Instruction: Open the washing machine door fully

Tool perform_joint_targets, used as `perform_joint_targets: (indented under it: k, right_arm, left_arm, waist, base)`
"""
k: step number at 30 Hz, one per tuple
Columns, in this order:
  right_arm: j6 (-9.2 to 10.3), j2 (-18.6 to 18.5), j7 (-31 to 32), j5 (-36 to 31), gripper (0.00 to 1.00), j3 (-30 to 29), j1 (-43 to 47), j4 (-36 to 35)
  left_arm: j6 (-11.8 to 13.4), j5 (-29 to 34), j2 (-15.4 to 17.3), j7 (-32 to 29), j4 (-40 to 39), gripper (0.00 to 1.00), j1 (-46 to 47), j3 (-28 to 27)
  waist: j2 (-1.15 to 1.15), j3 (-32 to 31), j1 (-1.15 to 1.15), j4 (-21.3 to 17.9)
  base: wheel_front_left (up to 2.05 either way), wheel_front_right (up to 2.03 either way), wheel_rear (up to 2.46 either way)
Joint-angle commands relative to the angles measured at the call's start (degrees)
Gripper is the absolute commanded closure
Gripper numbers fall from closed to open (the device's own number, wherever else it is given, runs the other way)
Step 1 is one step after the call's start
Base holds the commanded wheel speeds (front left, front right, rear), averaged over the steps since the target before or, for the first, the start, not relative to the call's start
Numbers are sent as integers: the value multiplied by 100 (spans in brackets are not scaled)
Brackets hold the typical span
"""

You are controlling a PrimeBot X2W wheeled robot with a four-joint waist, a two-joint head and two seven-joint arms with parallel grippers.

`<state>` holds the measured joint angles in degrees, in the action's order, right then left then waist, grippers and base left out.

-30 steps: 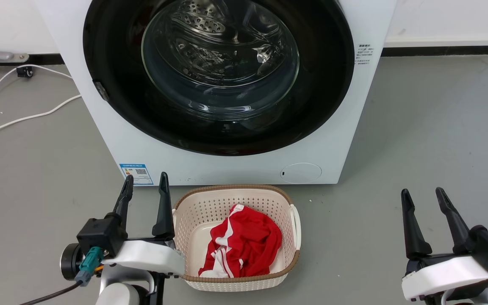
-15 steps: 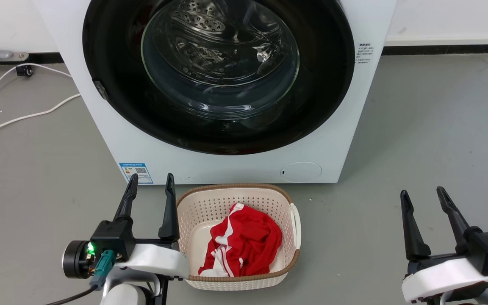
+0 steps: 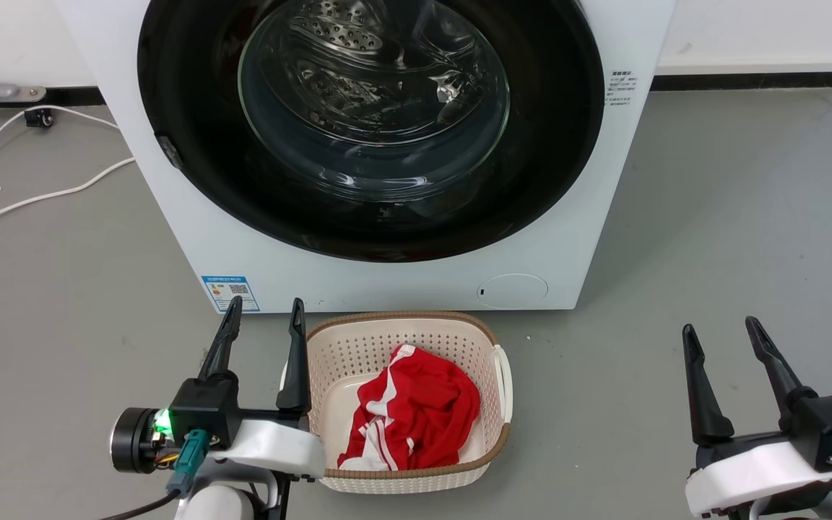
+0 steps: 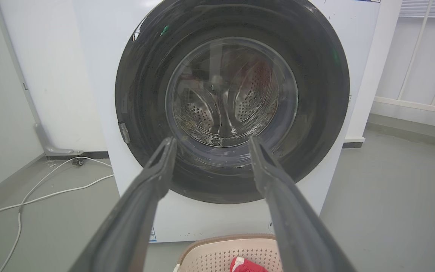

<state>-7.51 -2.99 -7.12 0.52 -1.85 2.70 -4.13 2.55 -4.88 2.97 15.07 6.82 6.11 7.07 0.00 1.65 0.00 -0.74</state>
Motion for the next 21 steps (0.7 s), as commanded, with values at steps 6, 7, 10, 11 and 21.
perform_joint_targets:
  k: [6, 7, 10, 11, 21]
  right_arm:
    - [4, 21, -37, 42, 0, -17, 30, 17]
    - [3, 21, -35, 49, 0, -18, 26, 18]
    - [3, 21, -17, 92, 92, -23, 23, 37]
    - [3, 21, -13, 103, 100, -16, 18, 42]
    - [3, 21, -30, 470, 100, 12, -22, 114]
  left_arm:
    - [15, -32, -8, 16, 25, 0, 51, -9]
    - [19, -29, -9, 16, 22, 0, 54, -10]
    - [25, -23, -9, 16, 20, 0, 50, -10]
    - [28, -23, -10, 16, 19, 0, 50, -13]
    - [38, -37, -11, 16, -9, 0, 45, -19]
  waist:
    - [0, 17, 0, 5]
    - [0, 25, 0, 4]
    - [0, 37, 0, 1]
    - [0, 42, 0, -1]
    - [0, 69, 0, -7]
  base:
    - [0, 0, 0]
    - [0, 0, 0]
    - [0, 0, 0]
    - [0, 0, 0]
    - [0, 0, 0]
